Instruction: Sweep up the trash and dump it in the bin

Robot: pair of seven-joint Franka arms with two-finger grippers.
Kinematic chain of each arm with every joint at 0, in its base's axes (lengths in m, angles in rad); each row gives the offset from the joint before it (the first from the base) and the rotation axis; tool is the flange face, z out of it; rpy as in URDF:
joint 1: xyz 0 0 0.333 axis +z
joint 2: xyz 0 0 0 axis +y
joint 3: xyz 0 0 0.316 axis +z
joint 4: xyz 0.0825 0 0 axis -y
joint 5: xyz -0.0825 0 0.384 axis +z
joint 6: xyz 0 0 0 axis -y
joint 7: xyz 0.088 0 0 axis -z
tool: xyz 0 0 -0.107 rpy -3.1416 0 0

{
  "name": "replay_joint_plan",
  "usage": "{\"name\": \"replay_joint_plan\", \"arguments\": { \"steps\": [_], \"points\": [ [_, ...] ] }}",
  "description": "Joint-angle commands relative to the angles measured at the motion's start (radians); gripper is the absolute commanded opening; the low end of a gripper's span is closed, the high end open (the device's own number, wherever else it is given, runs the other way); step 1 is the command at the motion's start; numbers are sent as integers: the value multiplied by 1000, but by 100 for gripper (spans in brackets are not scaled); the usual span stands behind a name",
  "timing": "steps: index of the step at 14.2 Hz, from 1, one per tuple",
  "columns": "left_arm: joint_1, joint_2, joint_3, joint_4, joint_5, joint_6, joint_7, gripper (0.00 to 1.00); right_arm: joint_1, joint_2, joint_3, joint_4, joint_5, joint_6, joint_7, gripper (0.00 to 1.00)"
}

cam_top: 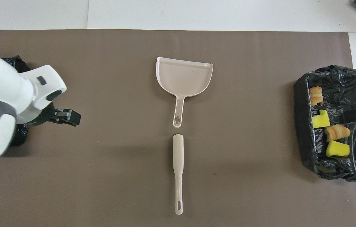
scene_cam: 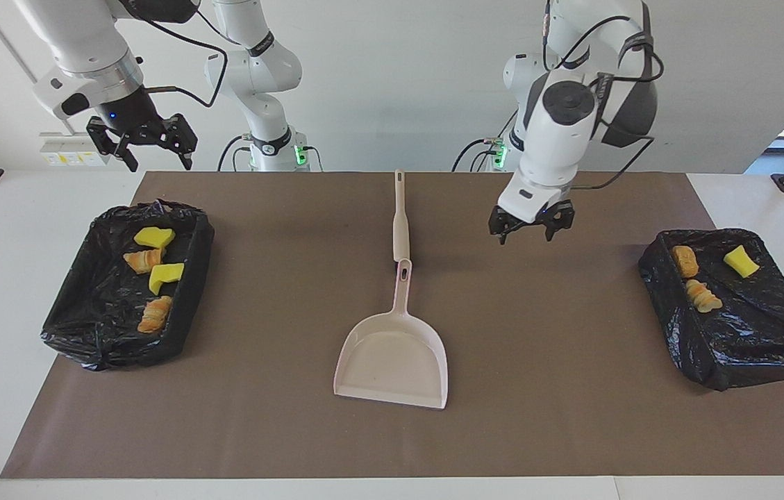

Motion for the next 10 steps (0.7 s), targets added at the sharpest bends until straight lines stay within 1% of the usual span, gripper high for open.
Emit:
{"name": "replay_joint_plan", "arguments": {
  "steps": [1, 3, 5, 7, 8, 10],
  "points": [
    [35, -43, 53, 77, -20, -75, 165, 100, 1, -4, -3, -12, -4, 22, -25, 100],
    [64, 2, 54, 229, -23, -171, 196, 100, -1, -5, -4, -12, -4, 20, -24, 100],
    [92, 65, 56, 350, -39, -263, 196, 100, 1, -5, -4, -12, -4, 20, -27, 100],
    [96, 118, 59, 467, -66, -343, 195, 100, 13, -7, -9, -17, -4, 19, -25, 100],
    [99, 121, 60, 486, -85, -372, 195, 100, 19, -7, -10, -18, -4, 19, -24, 100],
    [104, 84, 54, 469, -79, -368, 190, 100, 41, -7, -44, -18, -6, 19, -25, 100]
  ]
}}
